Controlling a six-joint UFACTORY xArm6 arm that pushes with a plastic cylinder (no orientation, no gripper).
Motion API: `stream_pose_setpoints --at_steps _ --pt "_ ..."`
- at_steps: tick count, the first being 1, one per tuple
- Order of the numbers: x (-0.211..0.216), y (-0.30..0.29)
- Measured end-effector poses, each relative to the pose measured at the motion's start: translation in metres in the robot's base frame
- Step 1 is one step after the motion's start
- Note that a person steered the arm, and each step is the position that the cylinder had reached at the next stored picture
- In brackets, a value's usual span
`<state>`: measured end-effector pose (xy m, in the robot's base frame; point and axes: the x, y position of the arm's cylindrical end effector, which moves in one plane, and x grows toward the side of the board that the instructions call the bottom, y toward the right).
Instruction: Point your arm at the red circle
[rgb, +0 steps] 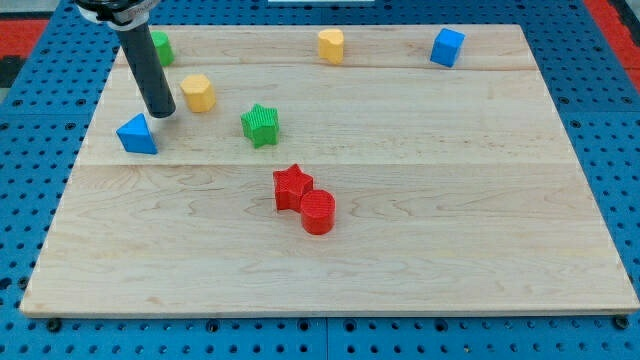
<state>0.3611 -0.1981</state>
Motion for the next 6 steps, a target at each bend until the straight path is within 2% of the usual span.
stream_pose_setpoints --at_steps 2,4,5,6 --pt "0.000 -0.014" --pt "0.011 0.014" --pt "0.037 0.032" --pt "0.118 0.065"
